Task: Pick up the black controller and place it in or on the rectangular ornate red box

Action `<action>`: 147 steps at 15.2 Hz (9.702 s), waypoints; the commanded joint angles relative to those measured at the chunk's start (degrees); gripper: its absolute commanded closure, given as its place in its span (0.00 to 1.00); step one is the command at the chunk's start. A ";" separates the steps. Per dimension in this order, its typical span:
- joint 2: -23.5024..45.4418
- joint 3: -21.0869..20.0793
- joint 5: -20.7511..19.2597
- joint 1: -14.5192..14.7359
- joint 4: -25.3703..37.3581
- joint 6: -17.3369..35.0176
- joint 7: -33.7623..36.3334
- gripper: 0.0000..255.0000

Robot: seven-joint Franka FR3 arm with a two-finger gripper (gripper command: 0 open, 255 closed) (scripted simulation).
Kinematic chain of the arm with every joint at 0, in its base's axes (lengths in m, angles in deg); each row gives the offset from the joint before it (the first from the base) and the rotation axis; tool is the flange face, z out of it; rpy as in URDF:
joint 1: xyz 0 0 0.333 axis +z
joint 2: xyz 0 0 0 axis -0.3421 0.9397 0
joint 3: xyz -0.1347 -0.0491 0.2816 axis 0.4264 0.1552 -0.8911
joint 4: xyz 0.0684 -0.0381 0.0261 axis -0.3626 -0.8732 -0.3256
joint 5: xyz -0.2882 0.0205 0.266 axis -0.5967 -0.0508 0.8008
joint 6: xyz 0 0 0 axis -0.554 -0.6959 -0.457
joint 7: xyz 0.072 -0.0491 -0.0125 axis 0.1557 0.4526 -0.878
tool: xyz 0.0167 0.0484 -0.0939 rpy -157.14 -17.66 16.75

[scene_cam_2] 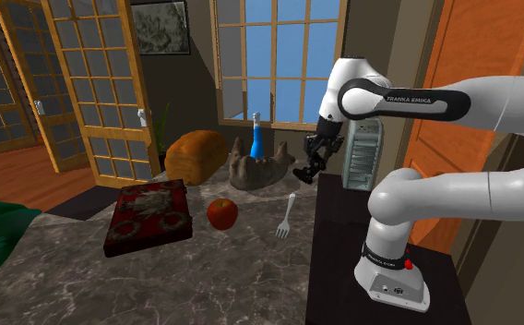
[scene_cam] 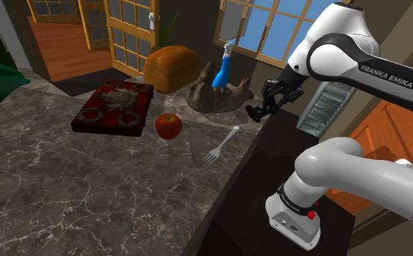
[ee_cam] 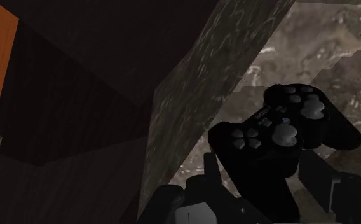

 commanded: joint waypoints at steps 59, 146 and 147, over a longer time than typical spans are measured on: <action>23.46 -5.16 4.10 12.20 5.31 7.18 -19.44 1.00; 98.62 -27.33 -16.80 26.67 91.93 -9.67 18.33 0.00; 99.05 -27.32 -16.97 27.29 94.61 -11.87 18.17 0.00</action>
